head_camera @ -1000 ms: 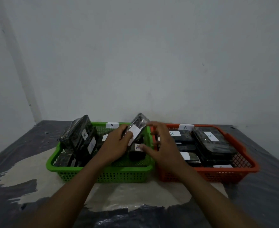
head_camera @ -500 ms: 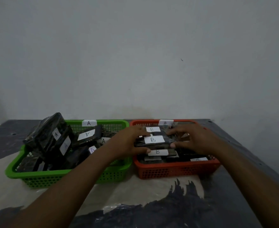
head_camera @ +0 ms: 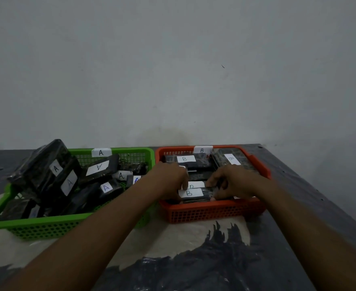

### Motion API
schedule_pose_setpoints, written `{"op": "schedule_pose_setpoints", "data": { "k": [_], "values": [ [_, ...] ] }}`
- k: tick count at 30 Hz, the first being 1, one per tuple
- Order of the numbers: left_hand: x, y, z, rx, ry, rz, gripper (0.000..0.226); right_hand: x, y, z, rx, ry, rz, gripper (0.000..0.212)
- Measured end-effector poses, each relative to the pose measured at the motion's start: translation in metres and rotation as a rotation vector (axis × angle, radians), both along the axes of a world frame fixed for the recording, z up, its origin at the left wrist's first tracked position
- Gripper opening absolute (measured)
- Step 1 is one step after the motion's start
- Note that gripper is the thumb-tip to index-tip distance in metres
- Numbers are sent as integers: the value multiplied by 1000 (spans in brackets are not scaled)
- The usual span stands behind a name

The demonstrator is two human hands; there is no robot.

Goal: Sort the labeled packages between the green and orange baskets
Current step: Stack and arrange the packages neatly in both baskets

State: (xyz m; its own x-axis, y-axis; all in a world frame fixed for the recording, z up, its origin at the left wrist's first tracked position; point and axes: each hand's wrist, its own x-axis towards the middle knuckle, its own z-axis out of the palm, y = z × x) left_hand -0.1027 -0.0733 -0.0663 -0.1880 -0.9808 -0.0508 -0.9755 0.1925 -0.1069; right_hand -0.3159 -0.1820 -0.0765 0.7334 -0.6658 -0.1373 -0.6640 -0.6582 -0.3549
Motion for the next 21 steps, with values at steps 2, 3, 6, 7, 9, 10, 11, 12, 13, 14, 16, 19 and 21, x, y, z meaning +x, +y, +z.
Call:
{"op": "schedule_pose_setpoints", "data": {
  "k": [2,3,6,7,9,10,11,12,13,14,16,19,21],
  "values": [
    [1,0,1,29,-5,8,43,-2,-1,-1,23,1,10,39],
    [1,0,2,47,-8,10,44,-3,-1,-2,32,-4,14,38],
    [-1,-1,0,53,-26,15,44,-2,1,-5,34,-1,22,37],
    [-2,-1,-2,47,-35,17,44,-1,2,-5,29,9,23,36],
    [-3,-2,-5,38,-44,24,43,1,3,-7,16,17,22,36],
    [-3,-2,-6,33,-45,26,42,2,3,-7,7,11,17,36],
    [-3,-1,-7,29,-43,22,42,2,4,-8,-2,2,9,36],
    [-1,-1,-7,29,-34,15,43,3,5,-8,-8,-6,-1,38],
    [1,1,-6,30,-14,4,44,3,6,-8,-11,-12,-15,42],
    [5,3,-5,31,23,-7,45,3,7,-7,-19,-15,-35,45],
    [14,12,-4,9,161,-27,46,5,11,-5,-97,-3,-79,47],
    [36,37,-5,-154,436,-15,37,17,23,-3,-276,-114,-73,42],
    [56,61,-11,-309,559,4,25,34,37,-3,-252,-271,32,35]
  ]
}}
